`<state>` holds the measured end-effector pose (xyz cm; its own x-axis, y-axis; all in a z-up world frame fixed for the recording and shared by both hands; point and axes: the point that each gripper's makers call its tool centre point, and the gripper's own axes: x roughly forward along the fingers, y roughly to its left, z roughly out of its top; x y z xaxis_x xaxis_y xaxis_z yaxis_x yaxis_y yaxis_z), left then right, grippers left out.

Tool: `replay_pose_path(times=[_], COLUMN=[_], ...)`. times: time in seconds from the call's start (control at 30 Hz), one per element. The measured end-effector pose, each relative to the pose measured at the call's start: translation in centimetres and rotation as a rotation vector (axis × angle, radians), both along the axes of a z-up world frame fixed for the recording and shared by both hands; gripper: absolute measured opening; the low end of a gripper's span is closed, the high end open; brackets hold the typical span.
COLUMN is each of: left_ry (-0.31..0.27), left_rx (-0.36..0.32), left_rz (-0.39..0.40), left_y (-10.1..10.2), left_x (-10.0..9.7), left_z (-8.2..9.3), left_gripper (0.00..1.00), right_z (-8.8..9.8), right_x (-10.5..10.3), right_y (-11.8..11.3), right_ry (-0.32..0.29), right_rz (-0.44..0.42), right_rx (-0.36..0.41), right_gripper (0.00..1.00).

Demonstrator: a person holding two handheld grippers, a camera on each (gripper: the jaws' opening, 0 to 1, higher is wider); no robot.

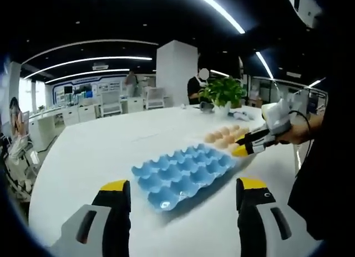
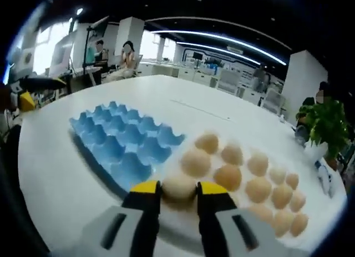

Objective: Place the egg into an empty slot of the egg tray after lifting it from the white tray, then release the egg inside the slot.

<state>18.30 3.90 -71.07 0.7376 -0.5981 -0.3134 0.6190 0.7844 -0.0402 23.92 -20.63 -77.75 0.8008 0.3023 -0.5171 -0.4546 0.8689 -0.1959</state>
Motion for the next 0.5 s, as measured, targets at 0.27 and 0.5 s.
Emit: replay_pose_path(times=[0.27,0.5], left_ry=[0.036,0.074], left_rx=[0.048,0.05], left_rz=[-0.011,-0.007], left_y=[0.1,0.3], left_x=[-0.4,-0.7], left_z=[-1.0,-1.5], left_gripper=[0.89,0.95], right_z=[0.4,2.0], right_x=[0.0,0.2], right_y=[-0.5,-1.1], right_ry=[0.028,0.016], right_rz=[-0.08,-0.101], right_rx=[0.142,0.195], right_gripper=[0.24,0.24])
